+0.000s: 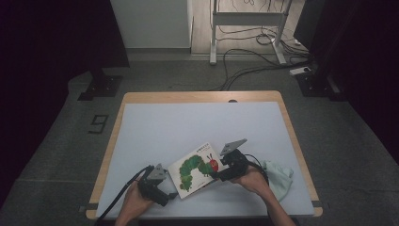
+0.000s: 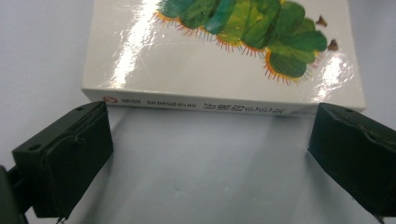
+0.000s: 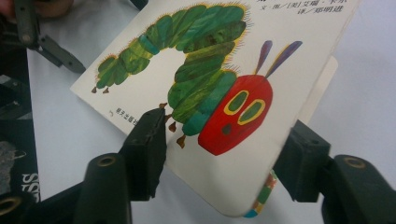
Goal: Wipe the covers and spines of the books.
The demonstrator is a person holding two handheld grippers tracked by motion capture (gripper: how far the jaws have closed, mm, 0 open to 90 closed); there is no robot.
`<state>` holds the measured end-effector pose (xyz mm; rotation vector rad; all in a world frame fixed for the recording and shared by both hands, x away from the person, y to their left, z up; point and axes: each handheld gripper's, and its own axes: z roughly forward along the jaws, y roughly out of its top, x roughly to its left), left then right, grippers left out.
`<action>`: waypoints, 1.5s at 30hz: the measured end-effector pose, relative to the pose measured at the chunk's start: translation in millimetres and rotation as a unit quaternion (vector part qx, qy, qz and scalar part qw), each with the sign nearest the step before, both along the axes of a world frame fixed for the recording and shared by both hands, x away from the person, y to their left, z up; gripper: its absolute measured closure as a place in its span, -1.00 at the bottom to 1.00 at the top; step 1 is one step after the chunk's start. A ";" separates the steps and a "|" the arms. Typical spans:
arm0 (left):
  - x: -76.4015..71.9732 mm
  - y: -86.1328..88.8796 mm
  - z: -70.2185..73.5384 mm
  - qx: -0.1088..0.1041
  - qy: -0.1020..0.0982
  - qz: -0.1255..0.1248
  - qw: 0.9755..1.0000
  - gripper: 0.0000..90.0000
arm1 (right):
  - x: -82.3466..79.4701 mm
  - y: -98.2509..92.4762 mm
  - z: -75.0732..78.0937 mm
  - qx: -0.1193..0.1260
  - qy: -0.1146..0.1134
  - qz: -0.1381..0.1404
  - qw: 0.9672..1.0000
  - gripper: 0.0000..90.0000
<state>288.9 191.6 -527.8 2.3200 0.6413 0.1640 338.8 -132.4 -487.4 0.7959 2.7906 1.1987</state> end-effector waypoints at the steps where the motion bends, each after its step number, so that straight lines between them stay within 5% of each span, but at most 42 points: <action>1: 0.4 0.4 0.3 -0.004 0.004 0.002 1.000 -1.00 | -1.2 -0.8 -0.4 0.001 -0.001 -0.001 1.000 -0.08; 18: 12.9 -2.6 4.5 -0.058 0.043 0.015 0.997 -1.00 | -16.5 -13.7 -9.5 -0.008 -0.028 -0.003 1.000 0.12; 29: 11.5 -25.6 8.8 -0.040 0.027 -0.002 0.999 -1.00 | -17.4 -17.4 -16.1 -0.004 -0.019 -0.011 1.000 0.12; 35: 6.3 -27.5 12.7 -0.033 0.006 -0.003 0.999 -0.98 | -17.4 -20.1 -15.4 -0.001 -0.023 -0.020 1.000 -0.05; 40: 1.1 -25.4 19.5 -0.042 -0.015 -0.003 0.999 -0.76 | -12.2 -18.9 -19.8 -0.001 -0.023 -0.046 0.999 -0.29; 45: -1.0 -24.5 22.6 -0.053 -0.008 -0.011 0.999 -0.50 | -10.8 -11.2 -26.2 -0.005 -0.011 -0.043 0.999 -0.30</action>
